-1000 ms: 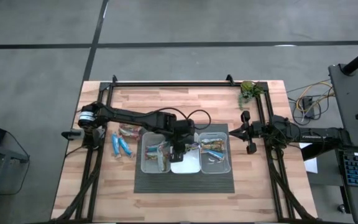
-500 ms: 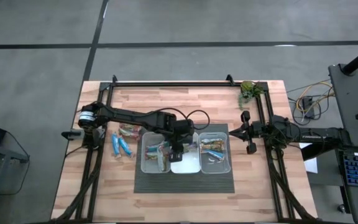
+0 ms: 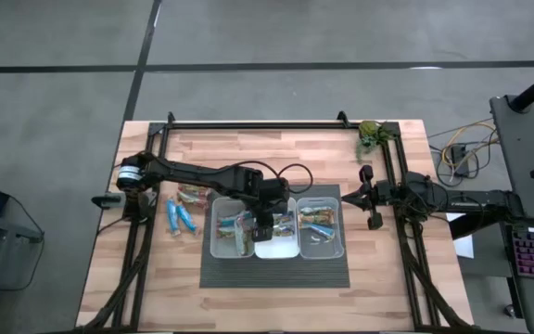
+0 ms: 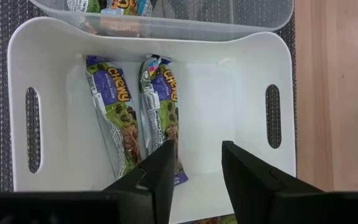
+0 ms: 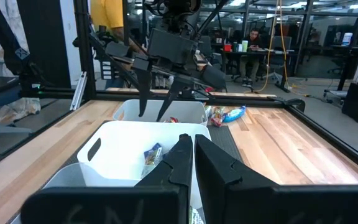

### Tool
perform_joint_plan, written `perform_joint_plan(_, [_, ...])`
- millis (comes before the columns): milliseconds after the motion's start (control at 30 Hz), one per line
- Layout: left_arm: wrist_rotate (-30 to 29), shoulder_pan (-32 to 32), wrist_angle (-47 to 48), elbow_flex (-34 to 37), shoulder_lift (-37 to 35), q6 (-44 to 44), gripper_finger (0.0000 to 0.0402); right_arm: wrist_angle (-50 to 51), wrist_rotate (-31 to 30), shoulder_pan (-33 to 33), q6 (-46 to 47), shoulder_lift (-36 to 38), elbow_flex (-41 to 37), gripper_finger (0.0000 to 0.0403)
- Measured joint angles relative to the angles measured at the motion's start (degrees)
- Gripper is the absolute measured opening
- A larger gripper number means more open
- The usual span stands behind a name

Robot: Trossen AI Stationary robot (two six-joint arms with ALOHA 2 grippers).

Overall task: Pick and place Granola Bars by type
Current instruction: Put the blue granola bar into the white bin

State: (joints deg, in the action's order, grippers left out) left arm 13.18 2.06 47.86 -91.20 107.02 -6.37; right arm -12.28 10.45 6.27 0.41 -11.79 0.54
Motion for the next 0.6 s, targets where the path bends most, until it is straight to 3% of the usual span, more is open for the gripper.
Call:
perform_joint_plan(100, [0.35, 0.0, 0.0, 0.0, 0.0, -0.22, 0.0091, 0.0, 0.01, 0.0, 0.0, 0.0, 0.0, 0.0009])
perform_joint_plan(300, [0.47, -0.28, -0.02, 0.02, -0.01, -4.13, 0.0008, 0.0, 0.01, 0.01, 0.0, 0.0, 0.0, 0.0009])
perform_joint_plan(600, [0.02, -3.34, 2.14, -1.96, -3.08, -13.68, 0.0001, 0.01, 0.01, -0.01, 0.01, 0.03, 0.0, 0.0009])
